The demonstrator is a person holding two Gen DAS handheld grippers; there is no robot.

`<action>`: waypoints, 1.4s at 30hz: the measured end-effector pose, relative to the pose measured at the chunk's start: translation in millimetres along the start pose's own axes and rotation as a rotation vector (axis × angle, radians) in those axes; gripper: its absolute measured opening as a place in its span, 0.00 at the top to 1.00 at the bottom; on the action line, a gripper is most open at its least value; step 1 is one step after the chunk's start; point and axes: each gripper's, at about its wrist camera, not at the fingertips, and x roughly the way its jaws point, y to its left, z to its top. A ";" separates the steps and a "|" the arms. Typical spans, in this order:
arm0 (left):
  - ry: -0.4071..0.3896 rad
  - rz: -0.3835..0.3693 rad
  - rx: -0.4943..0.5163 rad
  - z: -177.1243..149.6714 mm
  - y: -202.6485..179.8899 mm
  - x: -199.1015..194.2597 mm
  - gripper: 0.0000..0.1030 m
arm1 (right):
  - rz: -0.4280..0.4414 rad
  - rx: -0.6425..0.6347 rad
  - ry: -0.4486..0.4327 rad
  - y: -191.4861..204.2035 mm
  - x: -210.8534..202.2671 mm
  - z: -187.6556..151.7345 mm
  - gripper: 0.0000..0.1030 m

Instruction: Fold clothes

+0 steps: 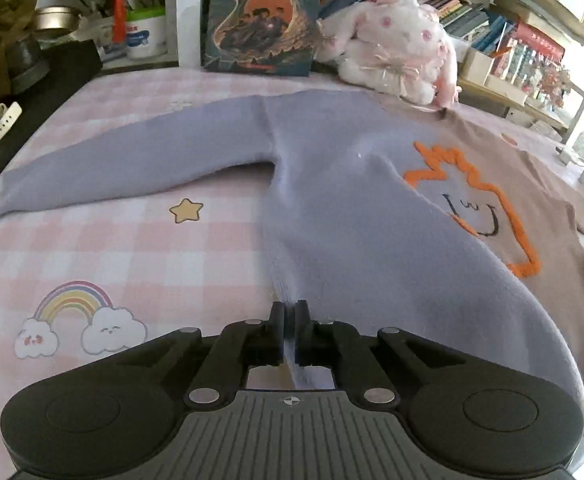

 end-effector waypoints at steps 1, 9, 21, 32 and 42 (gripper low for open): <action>-0.007 0.023 -0.021 0.6 6.9 -1.3 0.98 | 0.011 -0.002 0.006 2.0 -2.8 -4.4 0.86; -0.001 0.062 0.006 -1.3 21.9 -6.8 0.97 | 0.020 -0.101 -0.050 29.6 8.3 6.2 0.91; -0.023 0.031 -0.038 -1.8 29.7 -3.4 0.97 | 0.030 -0.070 -0.026 24.7 4.3 3.4 0.91; -0.019 0.019 -0.015 -0.5 27.0 -2.4 0.94 | 0.002 -0.088 -0.051 27.5 9.4 5.5 0.90; -0.086 -0.052 0.033 -4.6 12.7 -36.5 0.84 | -0.001 -0.045 -0.099 36.4 -25.3 -0.4 0.63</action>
